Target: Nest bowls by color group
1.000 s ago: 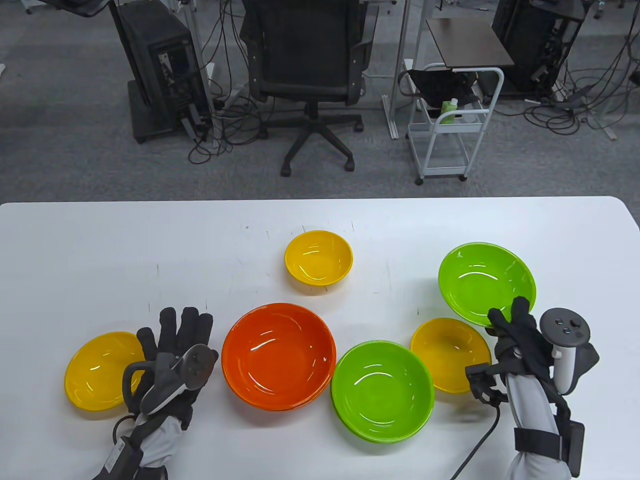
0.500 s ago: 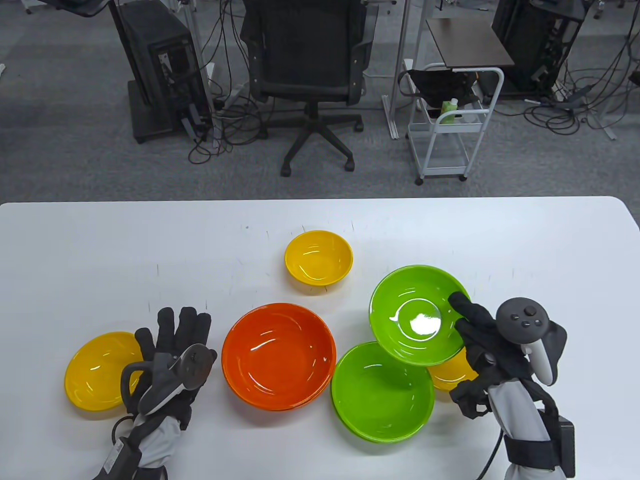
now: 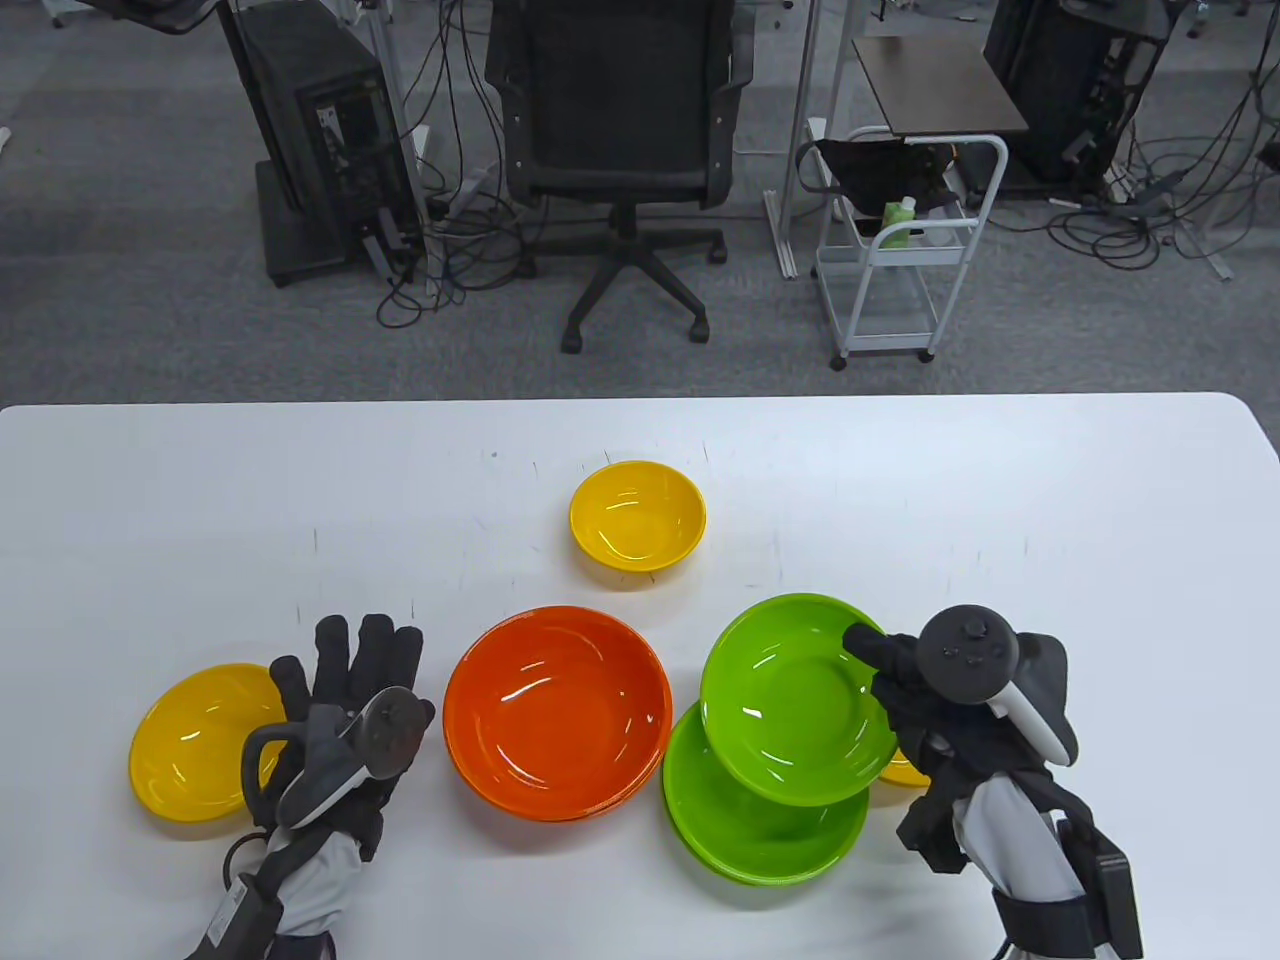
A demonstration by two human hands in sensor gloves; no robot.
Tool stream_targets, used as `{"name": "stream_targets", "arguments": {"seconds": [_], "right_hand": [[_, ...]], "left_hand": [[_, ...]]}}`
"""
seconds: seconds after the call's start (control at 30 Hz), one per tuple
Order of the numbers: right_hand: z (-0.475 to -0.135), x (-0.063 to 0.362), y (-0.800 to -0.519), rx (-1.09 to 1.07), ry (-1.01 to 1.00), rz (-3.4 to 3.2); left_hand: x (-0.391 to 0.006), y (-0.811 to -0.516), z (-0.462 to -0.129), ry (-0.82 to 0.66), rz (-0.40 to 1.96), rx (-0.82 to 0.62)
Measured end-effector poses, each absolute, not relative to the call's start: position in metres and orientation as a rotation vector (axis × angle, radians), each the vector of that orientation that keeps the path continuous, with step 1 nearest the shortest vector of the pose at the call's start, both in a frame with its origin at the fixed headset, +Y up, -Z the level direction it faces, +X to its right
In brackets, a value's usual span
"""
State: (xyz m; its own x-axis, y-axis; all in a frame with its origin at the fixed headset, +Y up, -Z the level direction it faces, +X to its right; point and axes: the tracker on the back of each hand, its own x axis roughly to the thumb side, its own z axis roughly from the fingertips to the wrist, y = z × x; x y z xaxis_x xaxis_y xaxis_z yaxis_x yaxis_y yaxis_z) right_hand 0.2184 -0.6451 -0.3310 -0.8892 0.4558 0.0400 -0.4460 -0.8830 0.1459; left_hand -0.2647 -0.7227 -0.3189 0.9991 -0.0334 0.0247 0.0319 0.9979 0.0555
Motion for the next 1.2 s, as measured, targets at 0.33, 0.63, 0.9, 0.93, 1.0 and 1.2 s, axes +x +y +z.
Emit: {"name": "stream_targets", "arguments": {"seconds": [0.33, 0.63, 0.9, 0.93, 1.0, 1.2], "right_hand": [[-0.328, 0.198, -0.659, 0.192, 0.312, 2.746], [-0.33, 0.201, -0.67, 0.154, 0.318, 2.751], [-0.334, 0.196, -0.688, 0.178, 0.426, 2.833], [-0.334, 0.195, -0.691, 0.192, 0.443, 2.839], [-0.335, 0.193, -0.697, 0.202, 0.466, 2.85], [-0.336, 0.187, -0.706, 0.223, 0.499, 2.854]], "left_hand": [[-0.263, -0.725, -0.319, -0.03, -0.044, 0.042], [-0.262, -0.726, -0.319, -0.032, -0.048, 0.027], [-0.262, -0.726, -0.32, -0.031, -0.052, 0.017], [-0.262, -0.726, -0.32, -0.032, -0.052, 0.016], [-0.261, -0.726, -0.32, -0.033, -0.053, 0.016], [-0.262, -0.726, -0.32, -0.033, -0.051, 0.013]]}}
